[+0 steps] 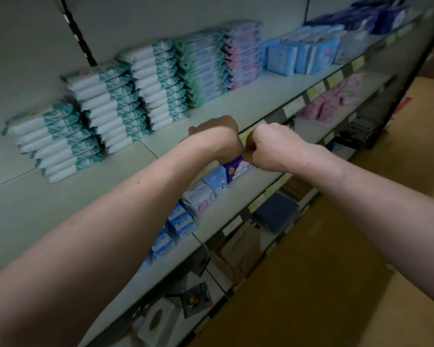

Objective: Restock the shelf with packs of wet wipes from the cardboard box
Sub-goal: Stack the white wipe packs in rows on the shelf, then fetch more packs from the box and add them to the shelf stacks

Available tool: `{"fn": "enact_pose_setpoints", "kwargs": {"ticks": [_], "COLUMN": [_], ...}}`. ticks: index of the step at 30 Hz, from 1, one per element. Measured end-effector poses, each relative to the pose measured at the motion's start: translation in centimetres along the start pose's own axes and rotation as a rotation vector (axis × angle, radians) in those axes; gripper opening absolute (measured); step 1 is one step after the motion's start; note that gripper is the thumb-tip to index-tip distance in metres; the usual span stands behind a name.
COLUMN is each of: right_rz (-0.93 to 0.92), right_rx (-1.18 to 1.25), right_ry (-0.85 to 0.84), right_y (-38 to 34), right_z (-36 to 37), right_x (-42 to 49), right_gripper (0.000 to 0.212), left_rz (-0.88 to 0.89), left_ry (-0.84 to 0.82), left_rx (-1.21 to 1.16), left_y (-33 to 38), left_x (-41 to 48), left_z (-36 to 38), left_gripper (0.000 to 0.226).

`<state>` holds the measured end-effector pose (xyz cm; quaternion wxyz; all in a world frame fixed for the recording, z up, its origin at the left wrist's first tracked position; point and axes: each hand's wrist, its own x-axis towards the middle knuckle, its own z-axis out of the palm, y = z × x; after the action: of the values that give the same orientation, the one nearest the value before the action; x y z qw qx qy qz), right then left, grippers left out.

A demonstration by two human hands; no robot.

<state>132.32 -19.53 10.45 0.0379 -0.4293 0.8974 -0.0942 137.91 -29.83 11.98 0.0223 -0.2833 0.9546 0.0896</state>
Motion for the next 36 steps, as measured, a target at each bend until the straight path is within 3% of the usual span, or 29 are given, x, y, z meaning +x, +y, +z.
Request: {"fn": "enact_pose_setpoints", "kwargs": {"ticks": [9,12,16,22,27,36], "right_rz": [0.232,0.324,0.461,0.674,0.818,1.042], "right_rx": [0.052,0.081,0.094,0.085,0.106,0.171], "right_ry": [0.032,0.044,0.035,0.087,0.083,0.011], "right_y": [-2.1,-1.9,-0.9,1.8,3.3,6.5], "right_z": [2.2,3.0,3.9,4.5,5.1,6.8], "right_x": [-7.3,-10.5,-15.6,-23.3,-30.2,-45.1], "right_gripper": [0.023,0.024,0.020,0.008,0.010,0.014], "left_rz": [0.335,0.428,0.524,0.682,0.810,0.969], "left_ry": [-0.045,-0.057,-0.106,-0.152,-0.234,-0.418], "left_rx": [0.085,0.115,0.121,0.114,0.092,0.183], "left_y": [-0.2,1.3,4.2,9.9,14.0,21.6], "left_x": [-4.9,-7.0,-9.7,-14.8,-19.7,-31.0], "left_z": [2.0,3.1,5.4,7.8,10.0,16.2], "left_gripper": [0.018,0.032,0.039,0.017,0.032,0.038]}}
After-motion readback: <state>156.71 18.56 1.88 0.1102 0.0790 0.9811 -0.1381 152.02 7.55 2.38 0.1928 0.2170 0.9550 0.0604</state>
